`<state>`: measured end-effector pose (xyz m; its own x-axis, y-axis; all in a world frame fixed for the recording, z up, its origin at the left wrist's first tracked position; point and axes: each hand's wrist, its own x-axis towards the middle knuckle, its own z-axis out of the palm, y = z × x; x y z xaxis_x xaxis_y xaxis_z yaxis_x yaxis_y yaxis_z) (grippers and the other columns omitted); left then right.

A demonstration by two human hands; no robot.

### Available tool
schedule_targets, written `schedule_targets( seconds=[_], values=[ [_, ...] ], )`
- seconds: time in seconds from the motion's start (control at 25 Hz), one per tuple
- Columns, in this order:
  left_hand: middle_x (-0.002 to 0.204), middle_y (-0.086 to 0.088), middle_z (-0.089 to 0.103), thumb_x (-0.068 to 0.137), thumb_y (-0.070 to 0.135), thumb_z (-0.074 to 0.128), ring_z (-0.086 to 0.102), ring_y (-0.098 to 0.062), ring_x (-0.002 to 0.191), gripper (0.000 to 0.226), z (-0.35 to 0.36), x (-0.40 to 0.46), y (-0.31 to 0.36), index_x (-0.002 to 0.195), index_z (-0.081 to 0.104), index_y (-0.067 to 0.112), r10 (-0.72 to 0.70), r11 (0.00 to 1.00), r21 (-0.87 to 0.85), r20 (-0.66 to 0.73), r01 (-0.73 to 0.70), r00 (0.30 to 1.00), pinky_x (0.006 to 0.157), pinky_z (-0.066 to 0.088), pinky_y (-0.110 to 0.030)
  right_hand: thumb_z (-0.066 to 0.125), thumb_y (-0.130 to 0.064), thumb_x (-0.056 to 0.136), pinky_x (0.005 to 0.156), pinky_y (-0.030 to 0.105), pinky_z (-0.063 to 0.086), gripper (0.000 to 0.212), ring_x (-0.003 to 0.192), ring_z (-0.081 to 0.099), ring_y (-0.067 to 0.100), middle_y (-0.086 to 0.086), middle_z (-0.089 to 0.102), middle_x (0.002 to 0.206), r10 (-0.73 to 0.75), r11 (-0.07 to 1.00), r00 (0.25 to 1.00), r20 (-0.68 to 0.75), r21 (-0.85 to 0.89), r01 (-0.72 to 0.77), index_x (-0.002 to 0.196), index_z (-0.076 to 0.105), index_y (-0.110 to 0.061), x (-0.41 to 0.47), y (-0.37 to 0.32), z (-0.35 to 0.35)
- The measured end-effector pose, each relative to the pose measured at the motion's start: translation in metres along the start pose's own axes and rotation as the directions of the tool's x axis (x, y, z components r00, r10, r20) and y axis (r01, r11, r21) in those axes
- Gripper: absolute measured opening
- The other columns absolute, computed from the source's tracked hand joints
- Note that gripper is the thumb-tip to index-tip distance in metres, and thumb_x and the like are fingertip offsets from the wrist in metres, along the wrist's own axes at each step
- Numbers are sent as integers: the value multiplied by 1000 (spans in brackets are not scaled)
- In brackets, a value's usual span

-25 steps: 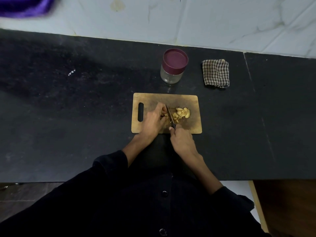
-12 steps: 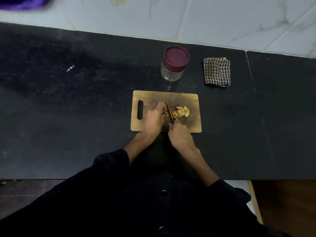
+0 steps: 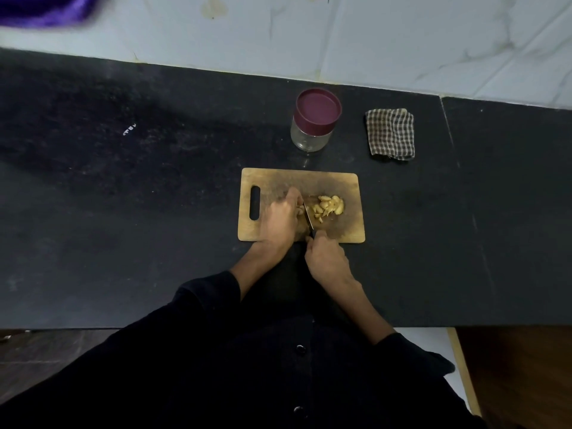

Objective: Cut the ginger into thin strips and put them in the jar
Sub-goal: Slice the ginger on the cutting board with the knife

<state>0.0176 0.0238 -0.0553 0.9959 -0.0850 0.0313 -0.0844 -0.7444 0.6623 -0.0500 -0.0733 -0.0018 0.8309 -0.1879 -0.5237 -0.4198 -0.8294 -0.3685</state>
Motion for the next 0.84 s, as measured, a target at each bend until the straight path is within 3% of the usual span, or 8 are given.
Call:
schedule_targets(
  seconds=[0.12, 0.36, 0.64, 0.84],
  values=[
    [79, -8, 67, 88, -2, 59, 66, -22, 68, 16, -3, 0, 0, 97, 55, 10, 7, 1000, -27, 9, -7, 1000, 59, 56, -41, 35, -32, 106, 80, 42, 43, 33, 107, 59, 37, 18, 61, 114, 8, 1000, 999, 32, 14, -8, 118, 51, -6, -10, 10, 4],
    [83, -2, 68, 87, 2, 64, 66, -14, 73, 17, -9, -2, -3, 97, 55, 12, 41, 997, -69, 43, -38, 998, 64, 57, -37, 40, -41, 103, 81, 53, 55, 28, 90, 66, 34, 15, 66, 95, 74, 948, 997, 29, 310, -79, 93, 53, -18, -10, 20, 3],
    [83, -2, 67, 87, 2, 62, 66, -14, 71, 17, -9, 0, -4, 99, 55, 13, 53, 998, -41, 36, -52, 998, 61, 58, -36, 39, -37, 104, 81, 49, 52, 30, 91, 63, 29, 10, 63, 96, -20, 984, 999, -27, 179, 25, 104, 55, -12, -3, 6, -6],
    [85, -3, 69, 88, 2, 61, 68, -16, 74, 22, -12, 3, -4, 104, 53, 14, 50, 996, -72, 59, -46, 997, 64, 58, -37, 38, -34, 105, 71, 39, 47, 27, 85, 59, 23, 6, 60, 93, -78, 995, 996, -44, 66, 81, 112, 53, -11, 1, -1, -7]
  ],
)
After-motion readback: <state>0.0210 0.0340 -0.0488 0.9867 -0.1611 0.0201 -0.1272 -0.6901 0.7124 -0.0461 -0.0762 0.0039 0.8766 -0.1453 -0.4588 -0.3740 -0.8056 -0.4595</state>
